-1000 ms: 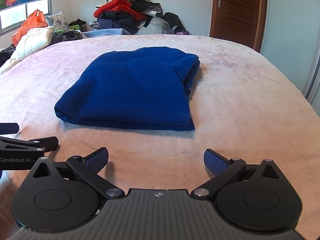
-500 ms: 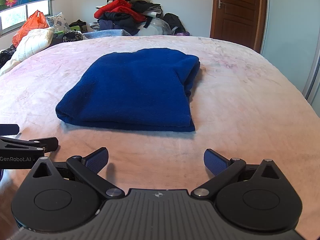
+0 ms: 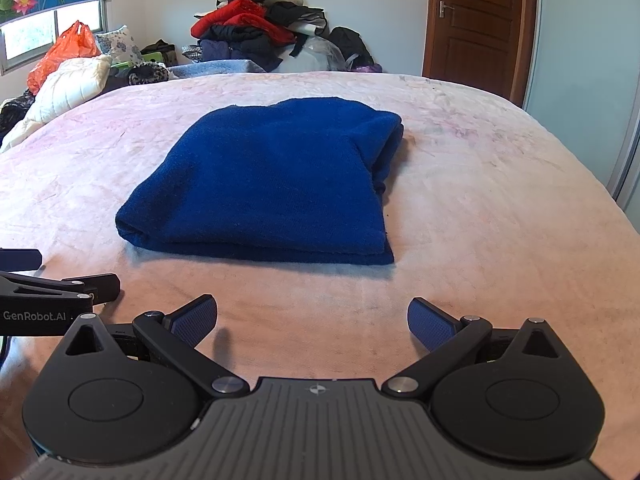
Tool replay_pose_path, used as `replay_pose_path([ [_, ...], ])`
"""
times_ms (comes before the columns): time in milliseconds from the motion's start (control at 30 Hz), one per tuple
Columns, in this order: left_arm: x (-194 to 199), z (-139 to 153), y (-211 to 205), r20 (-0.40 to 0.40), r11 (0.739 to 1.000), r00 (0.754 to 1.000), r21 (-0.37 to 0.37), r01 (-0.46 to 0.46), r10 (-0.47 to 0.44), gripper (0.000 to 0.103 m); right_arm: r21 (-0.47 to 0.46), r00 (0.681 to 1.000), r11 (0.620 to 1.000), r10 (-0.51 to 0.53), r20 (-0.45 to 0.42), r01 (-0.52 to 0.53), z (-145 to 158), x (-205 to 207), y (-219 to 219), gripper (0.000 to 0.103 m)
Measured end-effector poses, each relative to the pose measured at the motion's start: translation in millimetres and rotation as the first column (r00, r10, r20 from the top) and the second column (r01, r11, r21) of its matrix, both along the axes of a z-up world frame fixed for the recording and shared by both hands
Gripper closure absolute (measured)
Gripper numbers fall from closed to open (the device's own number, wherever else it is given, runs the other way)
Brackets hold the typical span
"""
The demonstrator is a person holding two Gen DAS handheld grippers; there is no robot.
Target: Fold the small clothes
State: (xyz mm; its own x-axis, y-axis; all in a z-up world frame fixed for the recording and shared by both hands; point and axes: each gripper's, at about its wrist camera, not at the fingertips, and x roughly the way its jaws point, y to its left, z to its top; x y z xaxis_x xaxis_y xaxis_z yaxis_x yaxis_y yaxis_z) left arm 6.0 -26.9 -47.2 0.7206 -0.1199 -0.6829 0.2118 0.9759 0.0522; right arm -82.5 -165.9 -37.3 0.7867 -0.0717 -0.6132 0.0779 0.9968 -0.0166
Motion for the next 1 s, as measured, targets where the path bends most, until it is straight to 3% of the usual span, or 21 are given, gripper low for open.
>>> replay_pose_path([
  [1000, 0.8, 0.7, 1.1, 0.000, 1.000, 1.000, -0.005, 0.007, -0.007, 0.000, 0.000, 1.000, 1.000, 0.012, 0.000, -0.012, 2.1, -1.1, 3.5, 0.001],
])
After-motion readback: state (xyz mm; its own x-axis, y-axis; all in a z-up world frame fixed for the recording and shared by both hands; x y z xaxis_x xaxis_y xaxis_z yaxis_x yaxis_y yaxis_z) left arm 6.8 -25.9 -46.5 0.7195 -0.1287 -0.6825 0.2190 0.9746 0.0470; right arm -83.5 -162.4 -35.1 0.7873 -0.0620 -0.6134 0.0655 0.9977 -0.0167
